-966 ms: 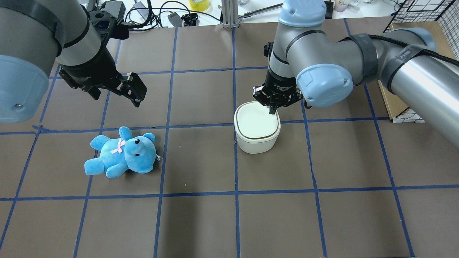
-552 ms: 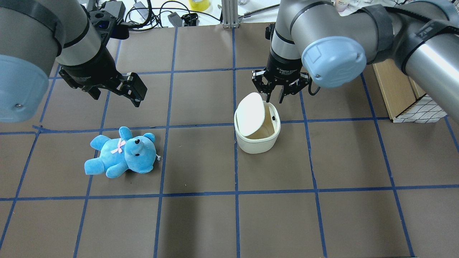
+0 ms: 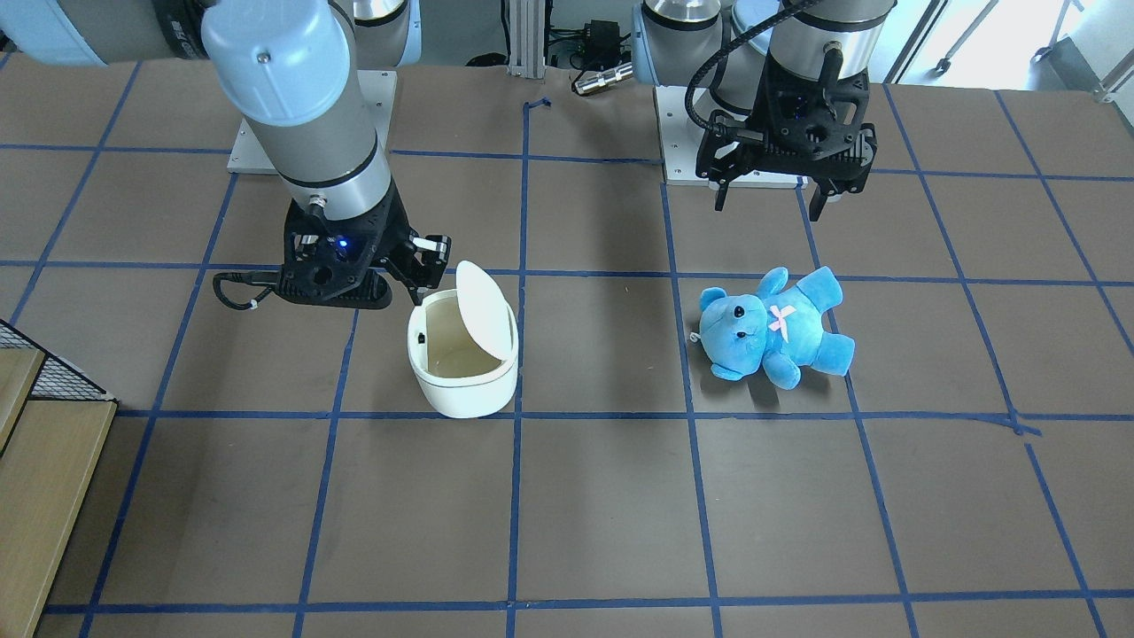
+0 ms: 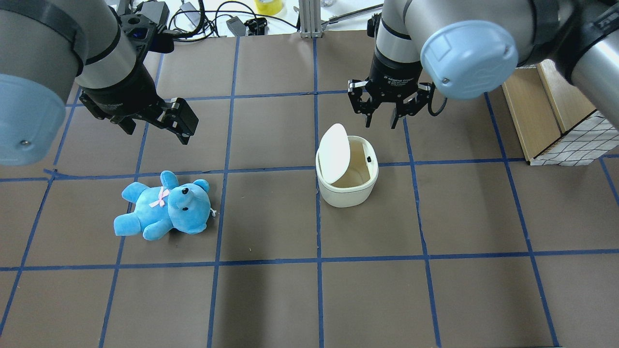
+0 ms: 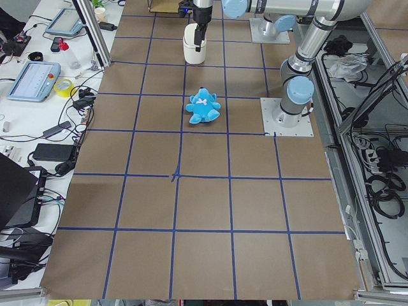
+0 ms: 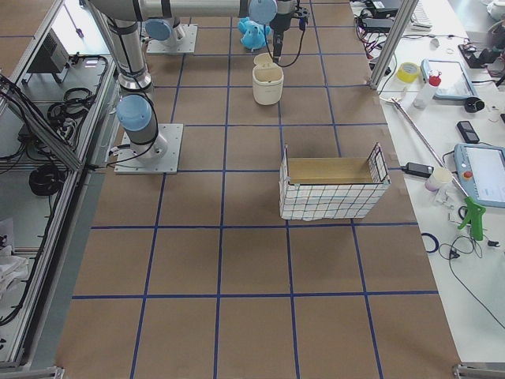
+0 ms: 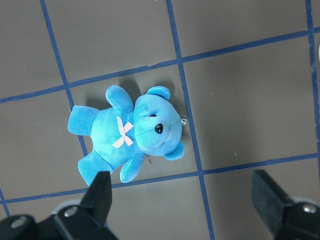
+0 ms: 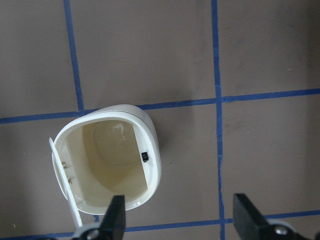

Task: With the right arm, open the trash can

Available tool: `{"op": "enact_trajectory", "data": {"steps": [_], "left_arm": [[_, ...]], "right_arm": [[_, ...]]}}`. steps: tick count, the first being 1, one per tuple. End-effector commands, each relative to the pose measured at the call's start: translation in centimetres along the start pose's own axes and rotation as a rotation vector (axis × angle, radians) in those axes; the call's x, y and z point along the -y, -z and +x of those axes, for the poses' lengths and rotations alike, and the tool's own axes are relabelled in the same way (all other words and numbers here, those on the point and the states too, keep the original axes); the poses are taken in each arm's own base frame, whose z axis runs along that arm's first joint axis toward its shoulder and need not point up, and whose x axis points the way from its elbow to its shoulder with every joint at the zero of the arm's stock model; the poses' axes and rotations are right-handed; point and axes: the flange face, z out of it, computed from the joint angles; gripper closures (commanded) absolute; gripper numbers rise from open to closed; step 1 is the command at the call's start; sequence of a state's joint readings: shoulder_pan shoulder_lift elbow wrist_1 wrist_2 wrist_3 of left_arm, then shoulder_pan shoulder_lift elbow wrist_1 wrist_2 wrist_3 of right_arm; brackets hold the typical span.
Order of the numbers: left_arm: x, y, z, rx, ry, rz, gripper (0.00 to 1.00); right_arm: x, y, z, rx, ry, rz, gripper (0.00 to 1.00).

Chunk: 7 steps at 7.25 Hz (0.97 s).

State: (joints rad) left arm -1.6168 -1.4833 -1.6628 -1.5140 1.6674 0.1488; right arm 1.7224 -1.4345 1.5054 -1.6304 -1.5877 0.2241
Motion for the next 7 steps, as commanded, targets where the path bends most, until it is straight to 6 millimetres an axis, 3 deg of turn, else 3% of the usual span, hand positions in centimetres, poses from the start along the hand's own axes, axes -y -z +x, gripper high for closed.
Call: {"op": "enact_trajectory", "data": {"steps": [1,4,7], "left_arm": [[0.0,0.0,0.0,0.0,0.0,0.0,0.0],[0.0,0.0,0.0,0.0,0.0,0.0,0.0],[0.0,0.0,0.0,0.0,0.0,0.0,0.0]], "right_arm": [[0.3,2.1,4.1,-0.007,-0.024,0.028,0.0],[-0.6,4.2,9.8,-0.003,0.01,-0.006,0.0],[-1.7,5.2,10.5,-0.003,-0.002,-0.015,0.0]]}}
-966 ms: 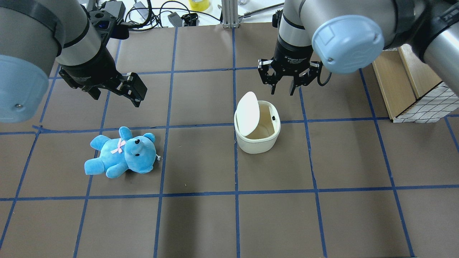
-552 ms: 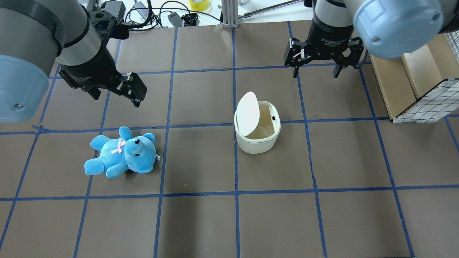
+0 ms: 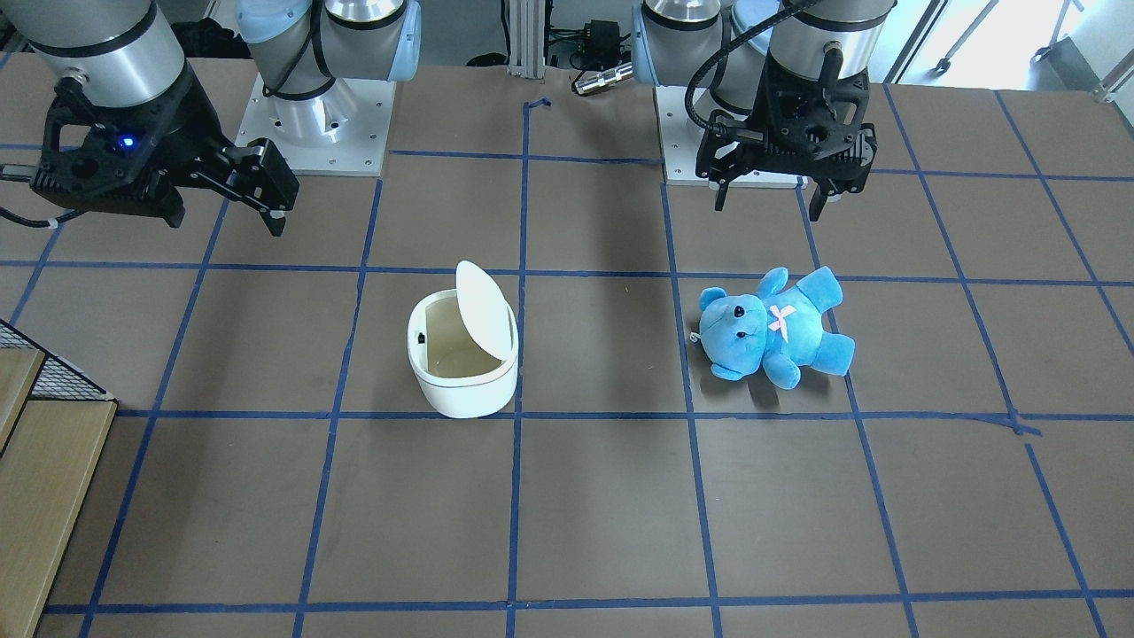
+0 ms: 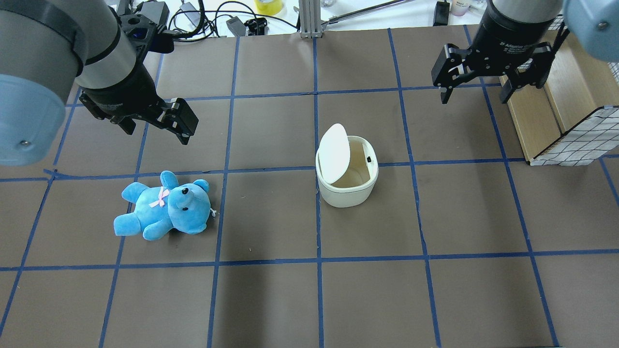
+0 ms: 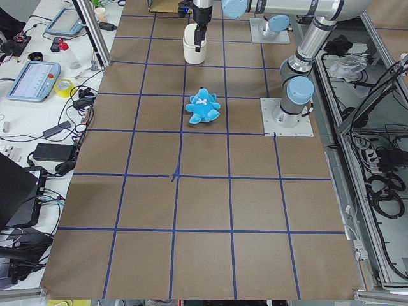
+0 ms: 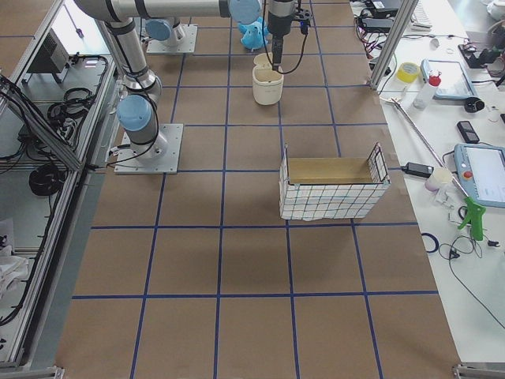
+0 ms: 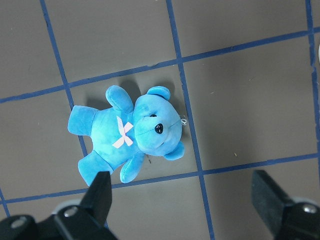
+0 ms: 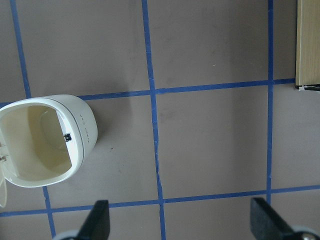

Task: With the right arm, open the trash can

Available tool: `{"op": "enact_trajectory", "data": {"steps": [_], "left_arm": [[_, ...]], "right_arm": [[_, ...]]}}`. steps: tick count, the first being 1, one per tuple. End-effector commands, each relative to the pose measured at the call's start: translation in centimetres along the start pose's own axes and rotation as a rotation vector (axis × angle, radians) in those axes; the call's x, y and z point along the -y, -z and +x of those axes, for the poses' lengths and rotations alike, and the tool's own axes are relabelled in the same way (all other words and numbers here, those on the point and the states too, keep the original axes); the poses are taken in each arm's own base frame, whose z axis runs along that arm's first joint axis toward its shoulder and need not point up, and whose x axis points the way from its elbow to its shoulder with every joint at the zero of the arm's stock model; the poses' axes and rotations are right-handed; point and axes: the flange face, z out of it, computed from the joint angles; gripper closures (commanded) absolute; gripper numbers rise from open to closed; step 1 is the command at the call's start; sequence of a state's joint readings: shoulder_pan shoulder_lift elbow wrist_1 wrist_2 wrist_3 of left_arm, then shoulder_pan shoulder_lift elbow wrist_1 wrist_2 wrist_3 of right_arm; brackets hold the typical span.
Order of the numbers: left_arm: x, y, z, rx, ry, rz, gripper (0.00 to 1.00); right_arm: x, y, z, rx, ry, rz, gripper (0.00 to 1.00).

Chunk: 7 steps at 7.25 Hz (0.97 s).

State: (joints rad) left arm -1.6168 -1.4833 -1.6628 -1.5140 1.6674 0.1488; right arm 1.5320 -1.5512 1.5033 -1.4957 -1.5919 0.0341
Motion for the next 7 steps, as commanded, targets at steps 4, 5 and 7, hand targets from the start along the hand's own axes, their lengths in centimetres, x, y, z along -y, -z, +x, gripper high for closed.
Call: {"op": "enact_trajectory", "data": {"steps": [4,5,7], "left_arm": [[0.0,0.0,0.0,0.0,0.0,0.0,0.0],[0.0,0.0,0.0,0.0,0.0,0.0,0.0],[0.0,0.0,0.0,0.0,0.0,0.0,0.0]], "right_arm": [[-0.44,0.45,0.13,0.003,-0.002,0.006,0.0],[-0.51,0.45,0.13,0.003,-0.004,0.006,0.0],[-0.52,0.53,0.03,0.006,-0.007,0.007,0.0]]}}
